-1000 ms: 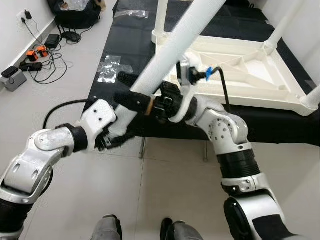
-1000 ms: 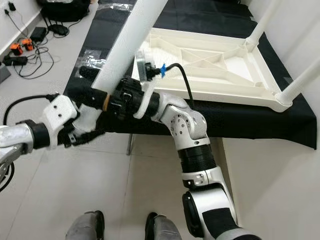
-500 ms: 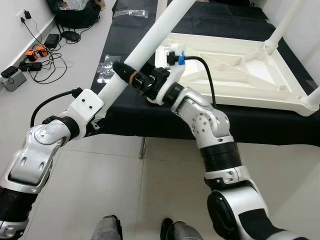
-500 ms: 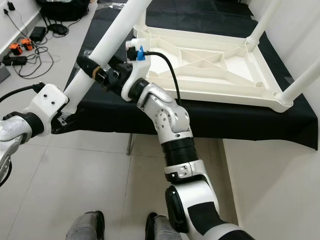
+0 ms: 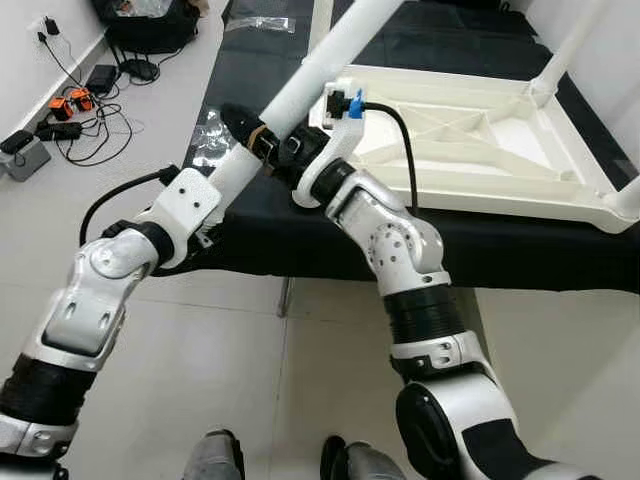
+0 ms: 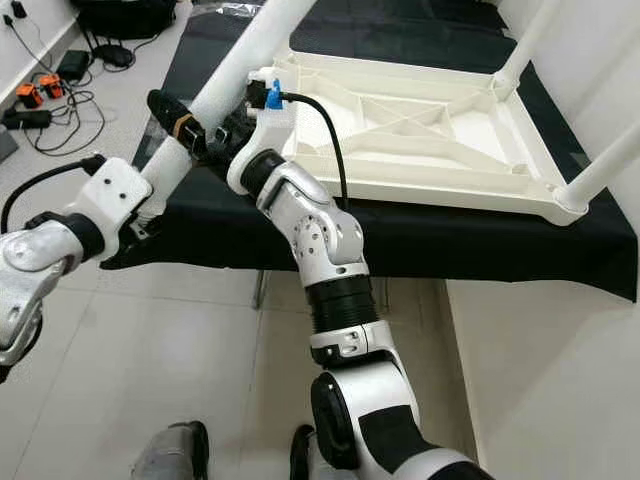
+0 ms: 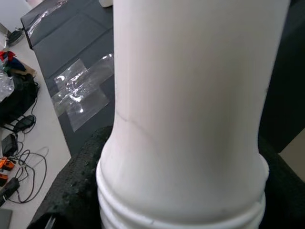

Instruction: Building children table

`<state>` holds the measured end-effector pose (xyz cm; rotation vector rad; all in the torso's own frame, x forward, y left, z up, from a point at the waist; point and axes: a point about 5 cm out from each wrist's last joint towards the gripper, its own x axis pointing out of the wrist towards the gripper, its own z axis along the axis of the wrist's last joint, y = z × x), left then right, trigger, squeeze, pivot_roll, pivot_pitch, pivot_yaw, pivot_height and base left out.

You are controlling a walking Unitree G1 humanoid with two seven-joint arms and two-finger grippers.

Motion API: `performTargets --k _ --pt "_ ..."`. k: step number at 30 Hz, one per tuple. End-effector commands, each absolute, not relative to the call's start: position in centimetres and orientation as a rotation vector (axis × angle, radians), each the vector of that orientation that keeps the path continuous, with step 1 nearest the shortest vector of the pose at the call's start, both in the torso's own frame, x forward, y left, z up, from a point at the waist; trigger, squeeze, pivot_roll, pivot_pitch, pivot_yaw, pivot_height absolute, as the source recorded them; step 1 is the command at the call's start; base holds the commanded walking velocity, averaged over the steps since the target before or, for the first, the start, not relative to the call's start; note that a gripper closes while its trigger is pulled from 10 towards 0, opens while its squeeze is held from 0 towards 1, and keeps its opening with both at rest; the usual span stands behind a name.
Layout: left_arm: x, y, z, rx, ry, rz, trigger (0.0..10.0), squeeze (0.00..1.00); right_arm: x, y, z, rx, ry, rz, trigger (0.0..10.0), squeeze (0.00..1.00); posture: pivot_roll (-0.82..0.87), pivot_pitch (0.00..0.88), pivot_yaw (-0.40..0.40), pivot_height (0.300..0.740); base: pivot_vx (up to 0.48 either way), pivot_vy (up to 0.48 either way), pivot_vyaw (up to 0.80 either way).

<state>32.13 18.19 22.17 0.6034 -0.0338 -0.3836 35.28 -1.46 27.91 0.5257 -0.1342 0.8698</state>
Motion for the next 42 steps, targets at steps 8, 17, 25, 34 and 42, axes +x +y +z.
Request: performTargets --k 8,17,25,34,42 --pt "32.9 15.8 21.9 0.595 -0.071 -0.424 10.0 0.0 35.6 -1.1 28.6 0.562 -0.179 0.832 10.0 0.0 0.08 0.129 -0.078 0.74 0.0 0.0 0.0" --pt "33.1 14.7 21.8 0.587 -0.085 -0.449 10.0 0.0 36.0 -1.4 29.1 0.563 -0.21 0.785 10.0 0.0 0.08 0.12 -0.075 0.74 0.0 0.0 0.0" --pt "33.2 14.6 21.7 0.588 -0.091 -0.454 10.0 0.0 35.9 -1.3 29.3 0.565 -0.227 0.783 0.0 0.0 0.07 0.119 -0.074 0.74 0.0 0.0 0.0" --pt "33.4 14.6 21.8 0.588 -0.1 -0.451 10.0 0.0 35.8 -1.2 29.5 0.583 -0.236 0.782 0.0 0.0 0.07 0.12 -0.072 0.74 0.0 0.0 0.0" --pt "33.5 14.6 21.8 0.532 -0.078 -0.448 10.0 1.0 36.1 -1.6 29.5 0.582 -0.252 0.742 0.0 0.0 0.07 0.117 -0.072 0.74 0.0 0.0 0.0"
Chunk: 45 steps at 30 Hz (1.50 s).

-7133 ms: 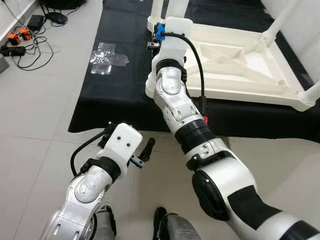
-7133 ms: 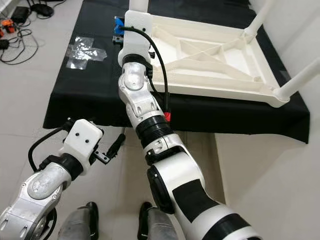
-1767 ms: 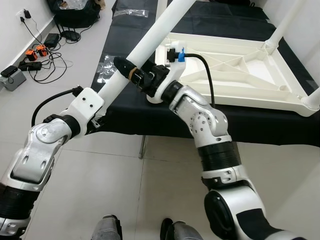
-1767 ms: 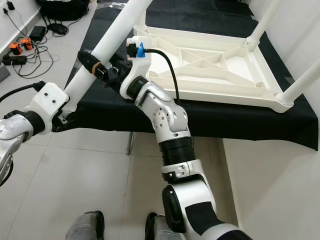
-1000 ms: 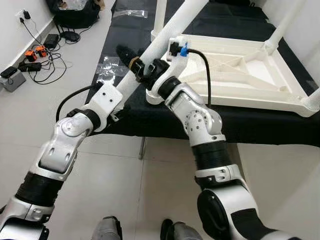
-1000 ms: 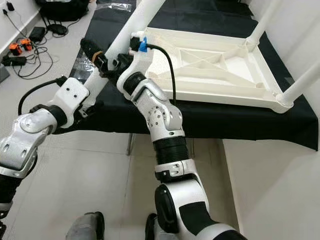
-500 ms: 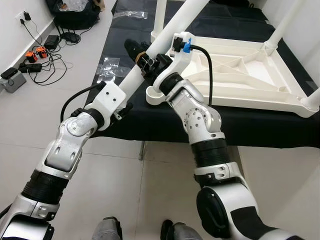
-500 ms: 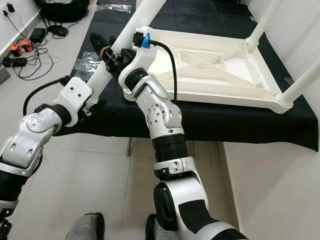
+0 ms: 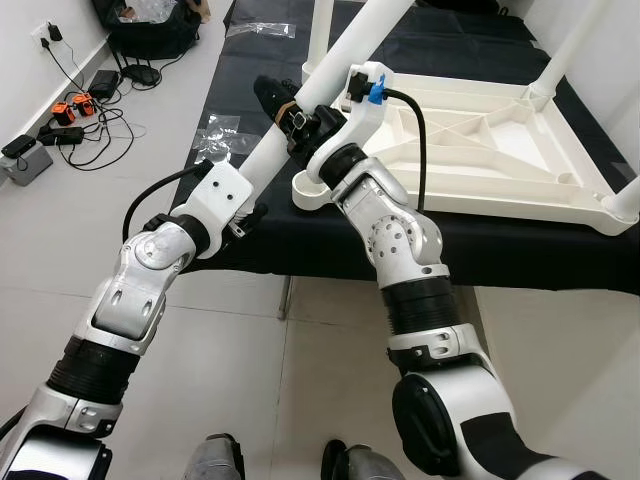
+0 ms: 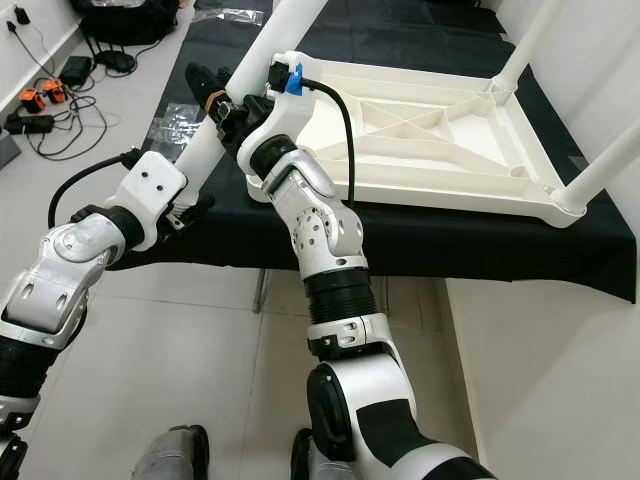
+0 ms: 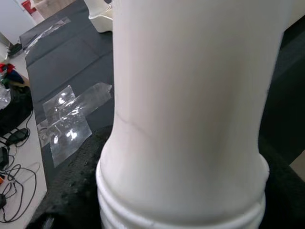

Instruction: Building children table

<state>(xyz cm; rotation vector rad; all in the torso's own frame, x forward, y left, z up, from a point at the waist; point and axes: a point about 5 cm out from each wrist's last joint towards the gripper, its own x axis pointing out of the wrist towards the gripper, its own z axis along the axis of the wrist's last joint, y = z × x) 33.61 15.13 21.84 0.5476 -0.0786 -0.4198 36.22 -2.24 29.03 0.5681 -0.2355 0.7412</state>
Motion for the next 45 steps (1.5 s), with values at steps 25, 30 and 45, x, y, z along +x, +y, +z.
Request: performTargets --k 25,30,45 --pt "30.3 17.3 25.1 0.328 -0.295 -0.062 10.0 0.0 38.7 -10.8 30.3 0.208 -0.469 0.297 10.0 0.0 0.08 0.104 -0.084 0.74 0.0 0.0 0.0" --pt "29.2 15.7 25.5 0.294 -0.343 -0.072 10.0 0.0 38.2 -10.9 30.0 0.141 -0.497 0.306 10.0 0.0 0.08 0.099 -0.082 0.74 0.0 0.0 0.0" --pt "30.4 15.6 31.3 0.335 -0.498 -0.008 10.0 0.0 39.0 -11.1 29.7 0.101 -0.49 0.262 10.0 0.0 0.06 0.074 -0.08 0.74 0.034 0.0 0.0"
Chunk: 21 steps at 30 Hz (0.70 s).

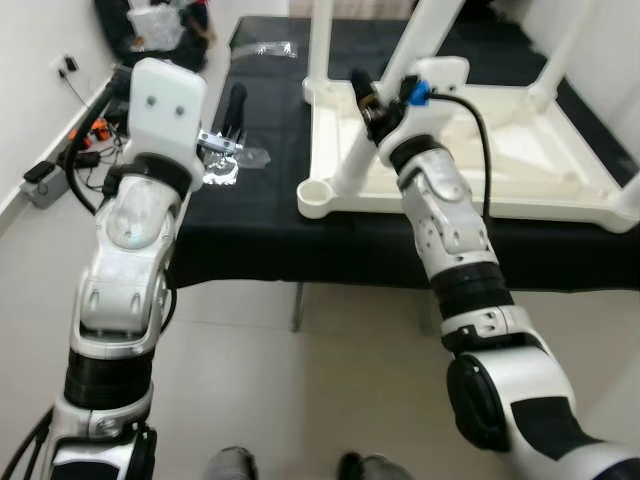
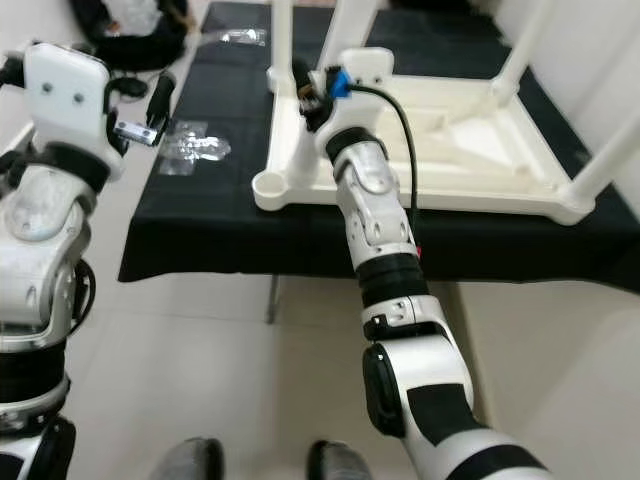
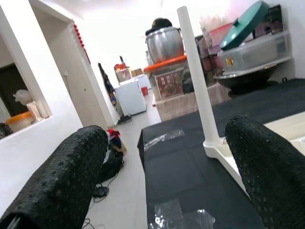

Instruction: Building children table

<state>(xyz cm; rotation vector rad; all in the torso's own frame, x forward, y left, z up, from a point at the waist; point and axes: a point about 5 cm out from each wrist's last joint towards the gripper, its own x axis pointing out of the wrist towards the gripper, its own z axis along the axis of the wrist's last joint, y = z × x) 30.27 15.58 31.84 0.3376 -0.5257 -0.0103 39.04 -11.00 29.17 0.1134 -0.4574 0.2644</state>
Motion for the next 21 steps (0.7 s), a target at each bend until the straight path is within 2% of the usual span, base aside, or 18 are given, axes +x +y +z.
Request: performTargets --k 1,21 --pt "30.28 15.5 30.77 0.326 -0.484 -0.012 10.0 0.0 38.9 -11.29 29.64 0.103 -0.494 0.266 10.0 0.0 0.07 0.072 -0.089 0.74 0.0 0.0 0.0" --pt "30.19 15.16 30.72 0.288 -0.483 0.035 10.0 0.0 38.45 -11.36 29.38 0.1 -0.521 0.272 10.0 0.0 0.05 0.03 -0.086 0.74 0.0 0.0 0.0"
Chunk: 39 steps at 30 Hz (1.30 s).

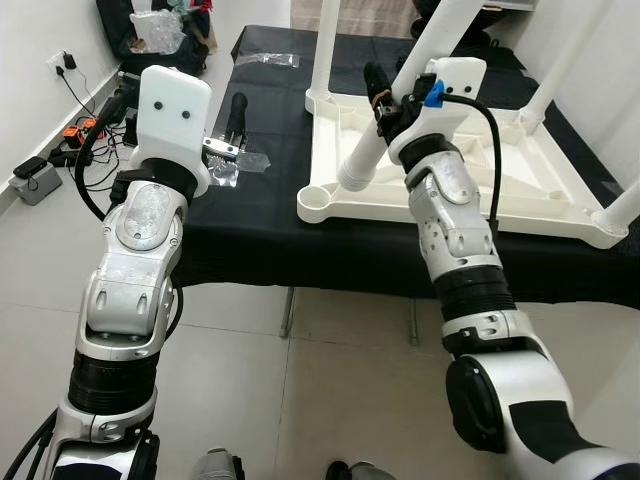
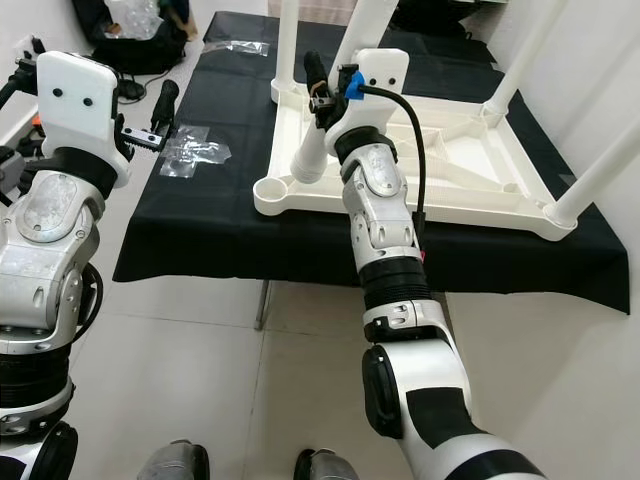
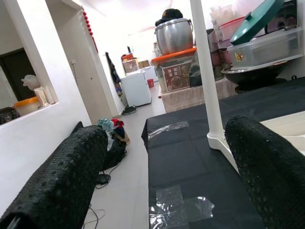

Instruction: Building children table

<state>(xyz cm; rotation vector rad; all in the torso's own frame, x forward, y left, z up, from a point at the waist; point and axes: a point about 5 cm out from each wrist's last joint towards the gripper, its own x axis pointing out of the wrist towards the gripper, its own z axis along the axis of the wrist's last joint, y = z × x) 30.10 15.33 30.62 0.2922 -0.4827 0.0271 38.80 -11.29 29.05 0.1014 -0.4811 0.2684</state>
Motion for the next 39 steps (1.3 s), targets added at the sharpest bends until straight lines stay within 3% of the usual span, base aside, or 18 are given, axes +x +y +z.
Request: performTargets --k 1,20,28,32,39 --pt "30.2 15.2 30.7 0.288 -0.483 0.035 10.0 0.0 38.4 -11.4 29.4 0.1 -0.521 0.272 10.0 0.0 0.05 0.03 -0.086 0.74 0.0 0.0 0.0" --pt "30.1 14.9 30.0 0.302 -0.467 0.024 10.0 0.0 38.3 -10.8 29.5 0.095 -0.528 0.292 10.0 0.0 0.06 0.037 -0.088 0.74 0.0 0.0 0.0" --pt "28.6 14.8 27.1 0.311 -0.396 0.0 10.0 0.0 35.8 -11.3 27.4 0.042 -0.524 0.314 10.0 0.0 0.05 0.042 -0.09 0.74 0.0 0.0 0.0" --pt "27.0 15.0 24.8 0.305 -0.328 -0.006 10.0 0.0 33.1 -13.1 25.2 -0.026 -0.523 0.288 10.0 0.0 0.04 0.041 -0.084 0.74 0.0 0.0 0.0" --pt "26.0 15.5 23.7 0.286 -0.285 0.014 10.0 0.0 31.4 -14.8 23.8 -0.065 -0.499 0.239 10.0 0.0 0.04 0.044 -0.083 0.74 0.0 0.0 0.0"
